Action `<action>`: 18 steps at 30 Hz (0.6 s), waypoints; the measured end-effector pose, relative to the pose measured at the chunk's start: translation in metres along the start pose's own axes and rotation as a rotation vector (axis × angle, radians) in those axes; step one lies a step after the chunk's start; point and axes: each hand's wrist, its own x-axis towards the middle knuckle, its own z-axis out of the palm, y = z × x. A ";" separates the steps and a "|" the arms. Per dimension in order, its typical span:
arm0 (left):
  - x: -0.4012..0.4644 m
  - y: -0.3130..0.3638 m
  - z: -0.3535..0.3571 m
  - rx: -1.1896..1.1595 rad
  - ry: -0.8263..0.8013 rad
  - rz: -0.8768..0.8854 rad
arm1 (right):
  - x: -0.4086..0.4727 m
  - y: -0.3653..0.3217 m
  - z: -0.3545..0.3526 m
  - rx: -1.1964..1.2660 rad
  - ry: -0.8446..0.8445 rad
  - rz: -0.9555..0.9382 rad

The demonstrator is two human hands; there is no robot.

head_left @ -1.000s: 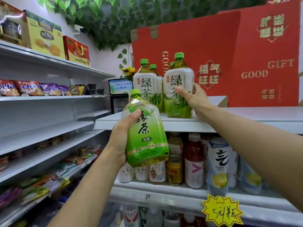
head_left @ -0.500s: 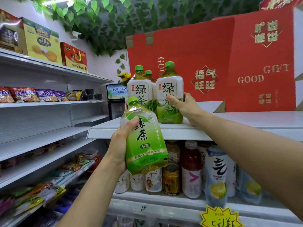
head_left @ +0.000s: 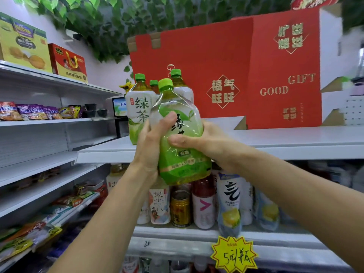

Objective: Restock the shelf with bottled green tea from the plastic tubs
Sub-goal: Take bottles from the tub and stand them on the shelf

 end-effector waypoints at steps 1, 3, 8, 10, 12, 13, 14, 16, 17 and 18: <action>0.002 -0.001 0.009 0.035 -0.009 0.022 | -0.003 -0.001 -0.009 0.008 0.028 -0.012; 0.007 -0.002 0.027 0.138 -0.043 0.059 | -0.008 -0.003 -0.027 0.019 0.129 -0.055; 0.027 -0.007 0.072 0.333 -0.121 0.098 | -0.006 0.001 -0.070 -0.019 0.439 -0.162; 0.031 -0.017 0.085 0.372 -0.160 0.099 | 0.000 0.007 -0.086 -0.024 0.511 -0.166; 0.038 -0.029 0.089 0.409 -0.186 0.078 | 0.004 0.014 -0.099 -0.045 0.552 -0.150; 0.041 -0.033 0.090 0.417 -0.198 0.057 | 0.008 0.019 -0.104 -0.056 0.563 -0.141; 0.044 -0.034 0.091 0.430 -0.211 0.031 | 0.011 0.023 -0.109 -0.060 0.566 -0.128; 0.048 -0.033 0.091 0.477 -0.214 -0.009 | 0.019 0.029 -0.117 -0.084 0.552 -0.089; 0.051 -0.032 0.091 0.503 -0.202 -0.025 | 0.024 0.032 -0.120 -0.109 0.535 -0.072; 0.054 -0.033 0.090 0.531 -0.190 -0.033 | 0.028 0.035 -0.123 -0.123 0.512 -0.057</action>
